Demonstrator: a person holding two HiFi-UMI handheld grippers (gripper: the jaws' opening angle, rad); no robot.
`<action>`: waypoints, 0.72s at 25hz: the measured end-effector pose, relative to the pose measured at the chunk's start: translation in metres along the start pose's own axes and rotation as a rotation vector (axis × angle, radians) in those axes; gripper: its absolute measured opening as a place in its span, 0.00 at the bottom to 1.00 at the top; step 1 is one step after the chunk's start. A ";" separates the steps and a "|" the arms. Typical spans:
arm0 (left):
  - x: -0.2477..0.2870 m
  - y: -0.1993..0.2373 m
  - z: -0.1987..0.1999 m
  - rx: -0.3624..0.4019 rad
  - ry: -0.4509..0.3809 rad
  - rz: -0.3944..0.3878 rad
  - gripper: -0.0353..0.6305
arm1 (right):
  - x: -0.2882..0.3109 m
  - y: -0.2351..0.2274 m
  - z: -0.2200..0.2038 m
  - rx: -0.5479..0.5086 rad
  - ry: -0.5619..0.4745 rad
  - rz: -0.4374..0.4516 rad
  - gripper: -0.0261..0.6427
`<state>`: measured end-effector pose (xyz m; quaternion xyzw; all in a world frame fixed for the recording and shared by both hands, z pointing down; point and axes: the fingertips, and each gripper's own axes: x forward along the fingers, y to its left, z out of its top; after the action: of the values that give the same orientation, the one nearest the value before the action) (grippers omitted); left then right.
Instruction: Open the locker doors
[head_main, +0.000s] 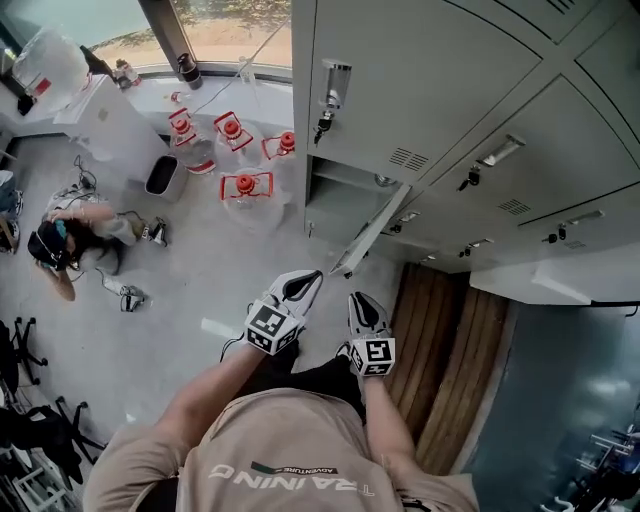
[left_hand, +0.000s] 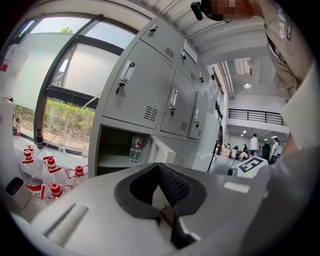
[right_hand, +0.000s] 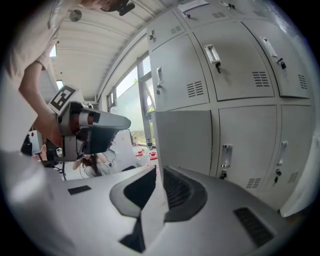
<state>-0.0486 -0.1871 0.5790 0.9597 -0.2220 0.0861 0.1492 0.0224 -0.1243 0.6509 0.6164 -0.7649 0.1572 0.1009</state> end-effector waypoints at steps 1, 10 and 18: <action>0.001 -0.007 -0.001 0.000 0.000 0.006 0.06 | -0.008 -0.006 0.003 -0.009 -0.003 0.004 0.11; 0.024 -0.102 -0.013 -0.035 -0.020 0.168 0.06 | -0.112 -0.088 0.015 -0.088 -0.041 0.105 0.11; 0.060 -0.174 0.018 -0.097 -0.114 0.281 0.06 | -0.161 -0.144 0.013 -0.101 -0.029 0.249 0.11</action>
<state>0.0847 -0.0680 0.5331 0.9141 -0.3663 0.0407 0.1688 0.1986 -0.0097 0.5996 0.5130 -0.8439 0.1207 0.1005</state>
